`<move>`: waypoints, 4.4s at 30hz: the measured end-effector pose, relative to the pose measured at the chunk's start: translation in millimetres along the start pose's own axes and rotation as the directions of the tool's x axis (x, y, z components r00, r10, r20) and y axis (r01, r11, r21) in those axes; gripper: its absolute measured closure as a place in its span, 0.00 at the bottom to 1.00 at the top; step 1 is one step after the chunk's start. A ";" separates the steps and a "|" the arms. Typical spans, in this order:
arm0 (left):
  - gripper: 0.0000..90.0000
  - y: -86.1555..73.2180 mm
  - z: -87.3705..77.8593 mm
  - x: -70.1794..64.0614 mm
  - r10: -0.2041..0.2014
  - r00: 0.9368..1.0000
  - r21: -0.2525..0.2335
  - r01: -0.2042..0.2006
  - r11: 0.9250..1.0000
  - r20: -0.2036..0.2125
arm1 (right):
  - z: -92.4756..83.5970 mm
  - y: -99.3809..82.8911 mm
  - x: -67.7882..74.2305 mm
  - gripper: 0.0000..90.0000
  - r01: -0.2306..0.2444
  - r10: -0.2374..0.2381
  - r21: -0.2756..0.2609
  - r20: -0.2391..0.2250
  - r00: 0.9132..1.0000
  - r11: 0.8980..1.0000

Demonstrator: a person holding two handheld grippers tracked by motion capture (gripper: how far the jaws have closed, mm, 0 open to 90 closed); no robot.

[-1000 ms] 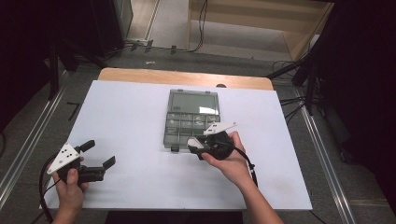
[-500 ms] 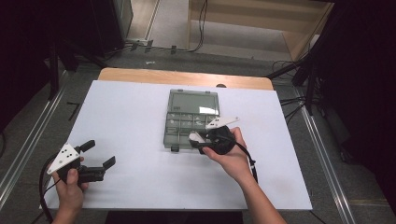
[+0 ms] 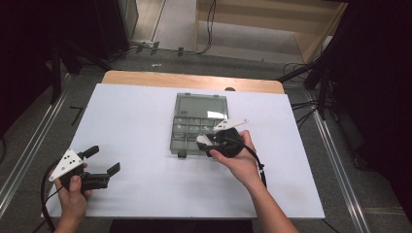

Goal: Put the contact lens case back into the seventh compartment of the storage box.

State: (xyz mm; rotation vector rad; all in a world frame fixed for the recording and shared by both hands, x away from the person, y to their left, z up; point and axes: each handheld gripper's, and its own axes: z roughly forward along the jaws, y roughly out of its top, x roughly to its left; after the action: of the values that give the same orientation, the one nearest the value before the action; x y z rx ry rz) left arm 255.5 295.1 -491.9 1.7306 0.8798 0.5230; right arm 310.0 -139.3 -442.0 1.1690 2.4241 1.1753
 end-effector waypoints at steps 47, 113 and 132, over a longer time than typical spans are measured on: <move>0.00 -0.1 0.3 -0.3 0.001 1.000 0.000 -0.001 1.000 0.002 | 28.2 -11.2 -21.2 0.48 -0.094 0.091 0.041 0.079 0.993 0.995; 0.00 6.2 0.2 1.7 -0.029 0.999 -0.028 0.029 0.999 0.021 | 19.2 -14.6 -33.3 0.51 -0.101 0.094 -0.132 -0.054 0.994 0.986; 0.00 24.5 14.5 -16.1 -0.005 0.998 -0.026 0.007 1.000 0.065 | -9.2 -35.5 -35.5 0.00 -0.064 0.072 -0.231 0.026 0.997 0.971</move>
State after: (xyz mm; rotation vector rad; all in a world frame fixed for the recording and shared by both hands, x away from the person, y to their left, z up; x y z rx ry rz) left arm 263.1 270.0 -472.4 1.7108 0.8285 0.4702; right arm 308.9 -183.7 -467.3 1.1968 2.1681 1.4011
